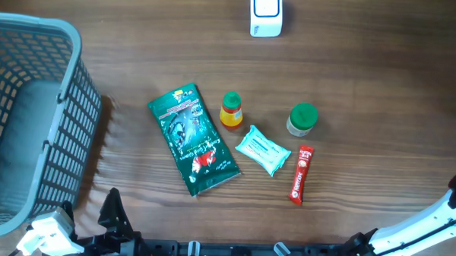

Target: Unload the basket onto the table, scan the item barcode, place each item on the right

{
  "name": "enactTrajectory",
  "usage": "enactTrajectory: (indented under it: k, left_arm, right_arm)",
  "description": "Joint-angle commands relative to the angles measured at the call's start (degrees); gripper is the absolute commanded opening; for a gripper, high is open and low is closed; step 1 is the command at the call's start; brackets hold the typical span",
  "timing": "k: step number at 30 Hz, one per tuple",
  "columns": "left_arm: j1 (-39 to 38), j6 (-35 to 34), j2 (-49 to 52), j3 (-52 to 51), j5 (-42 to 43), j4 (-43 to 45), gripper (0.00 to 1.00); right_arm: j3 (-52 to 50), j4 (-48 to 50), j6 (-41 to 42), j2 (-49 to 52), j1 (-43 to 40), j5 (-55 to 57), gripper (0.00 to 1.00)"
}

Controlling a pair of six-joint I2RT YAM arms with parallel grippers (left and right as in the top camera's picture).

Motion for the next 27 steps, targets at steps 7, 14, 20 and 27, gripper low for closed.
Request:
enactTrajectory:
  k: [7, 14, 20, 27]
  left_arm:
    - [0.42, -0.33, -0.15, -0.15, -0.11, 0.04, 1.00]
    - [0.42, -0.33, -0.15, -0.15, -0.11, 0.04, 1.00]
    - [0.42, -0.33, -0.15, -0.15, -0.11, 0.04, 1.00]
    - [0.42, -0.33, -0.15, -0.15, -0.11, 0.04, 1.00]
  right_arm:
    - [-0.24, -4.94, -14.64, -2.89, 0.31, -30.27, 0.72]
    - [-0.24, -6.69, -14.88, -18.88, 10.08, -44.44, 0.73]
    - [-0.26, -14.47, -23.54, -20.63, 32.59, -45.94, 0.83]
    - [-0.63, -15.28, -50.84, -16.87, 54.66, -45.94, 1.00]
